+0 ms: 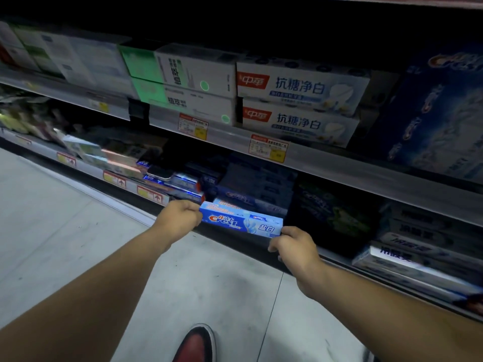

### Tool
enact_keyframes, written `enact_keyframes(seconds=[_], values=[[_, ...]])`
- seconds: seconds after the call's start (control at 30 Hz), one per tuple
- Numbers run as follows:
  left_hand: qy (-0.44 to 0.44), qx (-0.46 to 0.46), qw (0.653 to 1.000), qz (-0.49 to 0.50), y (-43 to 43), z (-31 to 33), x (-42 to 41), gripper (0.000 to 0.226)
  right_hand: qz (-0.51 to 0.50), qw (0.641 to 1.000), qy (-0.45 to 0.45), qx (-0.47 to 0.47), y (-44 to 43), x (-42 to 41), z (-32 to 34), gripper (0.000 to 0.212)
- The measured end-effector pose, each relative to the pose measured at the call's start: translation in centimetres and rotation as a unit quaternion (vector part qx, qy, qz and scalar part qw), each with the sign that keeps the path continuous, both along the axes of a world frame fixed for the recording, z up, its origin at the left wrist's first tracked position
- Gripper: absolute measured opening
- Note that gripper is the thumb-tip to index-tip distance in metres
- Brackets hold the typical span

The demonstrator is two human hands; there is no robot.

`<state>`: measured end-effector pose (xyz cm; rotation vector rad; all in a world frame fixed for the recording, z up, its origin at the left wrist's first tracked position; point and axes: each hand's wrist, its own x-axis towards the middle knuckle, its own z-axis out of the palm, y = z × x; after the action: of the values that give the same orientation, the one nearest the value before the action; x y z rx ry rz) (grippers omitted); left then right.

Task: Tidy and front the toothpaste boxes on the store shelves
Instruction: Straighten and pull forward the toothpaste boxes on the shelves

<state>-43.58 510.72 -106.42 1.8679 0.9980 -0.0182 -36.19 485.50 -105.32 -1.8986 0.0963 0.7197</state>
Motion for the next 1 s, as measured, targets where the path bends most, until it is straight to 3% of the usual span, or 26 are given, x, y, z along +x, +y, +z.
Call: enact_keyframes(seconds=[0.3,0.53,0.67,0.83,1.0], values=[[-0.019,-0.023,0.999,0.026,-1.7,-0.7,3.2,0.026,-0.041,0.999,-0.011,-0.009,1.4,2.1,-0.7,0.026],[-0.015,-0.104,0.994,0.029,-2.7,-1.1,5.1,0.07,-0.028,1.0,0.01,-0.008,1.7,2.7,-1.0,0.028],[-0.014,-0.105,0.994,0.03,-3.1,-1.3,5.5,0.078,-0.029,0.999,0.03,0.004,1.8,2.9,-0.9,0.029],[0.003,-0.073,0.997,0.002,-3.2,-1.2,5.2,0.072,-0.013,0.999,0.034,-0.008,1.7,3.1,-1.0,0.032],[0.056,0.015,0.995,-0.077,-3.8,-0.2,4.9,0.062,0.043,0.998,0.017,-0.046,1.4,3.6,-0.8,0.038]])
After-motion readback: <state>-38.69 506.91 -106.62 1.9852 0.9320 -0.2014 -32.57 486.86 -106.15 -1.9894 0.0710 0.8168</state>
